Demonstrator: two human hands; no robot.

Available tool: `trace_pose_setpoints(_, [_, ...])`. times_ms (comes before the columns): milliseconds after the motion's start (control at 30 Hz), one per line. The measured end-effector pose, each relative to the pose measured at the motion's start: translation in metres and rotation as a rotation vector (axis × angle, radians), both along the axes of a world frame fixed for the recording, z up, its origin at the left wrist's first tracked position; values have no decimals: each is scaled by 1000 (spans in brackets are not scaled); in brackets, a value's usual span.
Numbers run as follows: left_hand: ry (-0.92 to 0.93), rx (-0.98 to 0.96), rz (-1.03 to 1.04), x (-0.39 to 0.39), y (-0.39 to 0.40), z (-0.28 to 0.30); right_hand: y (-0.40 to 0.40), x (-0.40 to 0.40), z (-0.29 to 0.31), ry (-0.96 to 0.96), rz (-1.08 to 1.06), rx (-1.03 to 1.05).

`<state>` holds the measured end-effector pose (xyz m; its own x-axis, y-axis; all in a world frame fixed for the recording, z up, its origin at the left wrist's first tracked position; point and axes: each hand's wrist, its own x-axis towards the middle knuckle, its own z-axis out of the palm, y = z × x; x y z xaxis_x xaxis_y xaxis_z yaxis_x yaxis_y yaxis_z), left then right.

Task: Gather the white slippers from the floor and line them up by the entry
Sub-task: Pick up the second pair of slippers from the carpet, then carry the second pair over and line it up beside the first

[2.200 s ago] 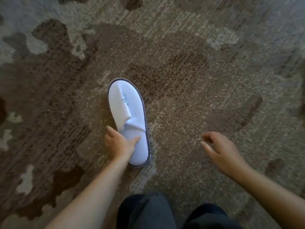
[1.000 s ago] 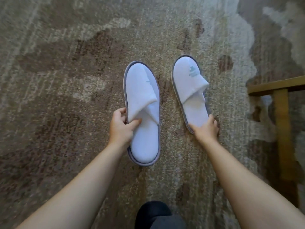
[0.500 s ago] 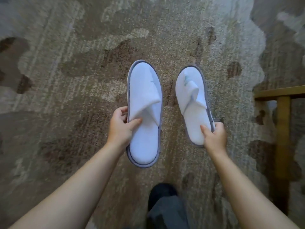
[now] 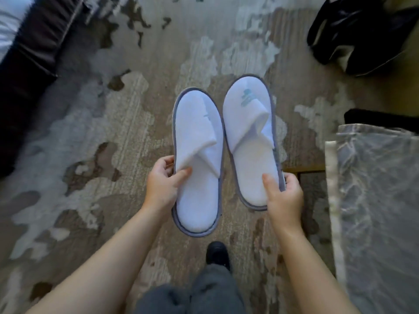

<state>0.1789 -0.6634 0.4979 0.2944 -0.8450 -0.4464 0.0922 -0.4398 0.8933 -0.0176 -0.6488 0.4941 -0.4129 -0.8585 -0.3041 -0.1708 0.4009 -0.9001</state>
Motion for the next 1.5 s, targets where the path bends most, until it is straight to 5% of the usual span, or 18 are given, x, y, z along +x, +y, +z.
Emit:
trace_pose_setpoints(333, [140,-189,-308,-40,-44,116,27,-13,116,-136,-485,-176])
trace_pose_setpoints(633, [213,-181,-991,-87,28,190,192,36,181,-32,-1244,-281])
trace_pose_setpoints(1000, [243,-147,-1837,-111,305,242,470,161,239,103,-1946,-278])
trace_pose_setpoints(1267, [354,-70,-2323,-21,573,259,678,328,262,217,-2371,-243])
trace_pose_setpoints(1500, [411,57,-2615,59,734,271,782,441,258,316,-2722,-329])
